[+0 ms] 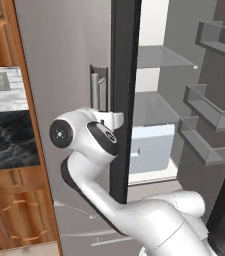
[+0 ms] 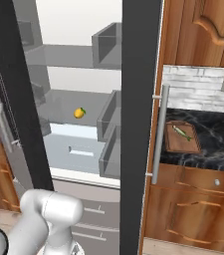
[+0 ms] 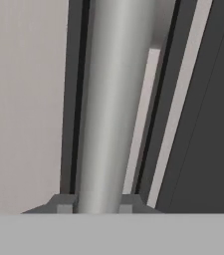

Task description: Retrieve a lemon from the fridge and place it on the cutting board with the fish.

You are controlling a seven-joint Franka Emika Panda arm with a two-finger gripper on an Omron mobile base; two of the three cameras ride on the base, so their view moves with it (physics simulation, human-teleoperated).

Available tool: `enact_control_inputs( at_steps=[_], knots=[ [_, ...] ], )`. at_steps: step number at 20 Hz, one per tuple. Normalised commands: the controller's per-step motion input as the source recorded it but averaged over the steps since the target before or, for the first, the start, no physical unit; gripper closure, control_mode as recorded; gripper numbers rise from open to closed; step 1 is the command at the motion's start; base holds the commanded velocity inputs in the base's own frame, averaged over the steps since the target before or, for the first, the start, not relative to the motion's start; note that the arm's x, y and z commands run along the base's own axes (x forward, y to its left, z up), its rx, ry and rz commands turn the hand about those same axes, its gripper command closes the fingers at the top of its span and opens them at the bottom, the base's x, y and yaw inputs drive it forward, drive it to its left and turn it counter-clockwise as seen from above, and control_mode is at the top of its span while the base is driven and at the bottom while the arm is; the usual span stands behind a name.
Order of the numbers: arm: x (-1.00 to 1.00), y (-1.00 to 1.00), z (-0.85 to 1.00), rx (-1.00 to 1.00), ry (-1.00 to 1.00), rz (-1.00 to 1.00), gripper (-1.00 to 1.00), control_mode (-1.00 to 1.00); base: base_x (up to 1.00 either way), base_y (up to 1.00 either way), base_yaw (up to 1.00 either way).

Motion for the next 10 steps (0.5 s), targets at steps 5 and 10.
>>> enact_control_inputs(
  at_steps=[5, 10],
  knots=[
    [-0.66, 0.97, 0.0, -0.16, 0.07, -0.37, 1.0, -1.0, 0.0, 0.0, 0.0],
    [-0.42, 0.9, -0.03, -0.13, 0.03, -0.36, 1.0, -1.0, 0.0, 0.0, 0.0]
  ],
)
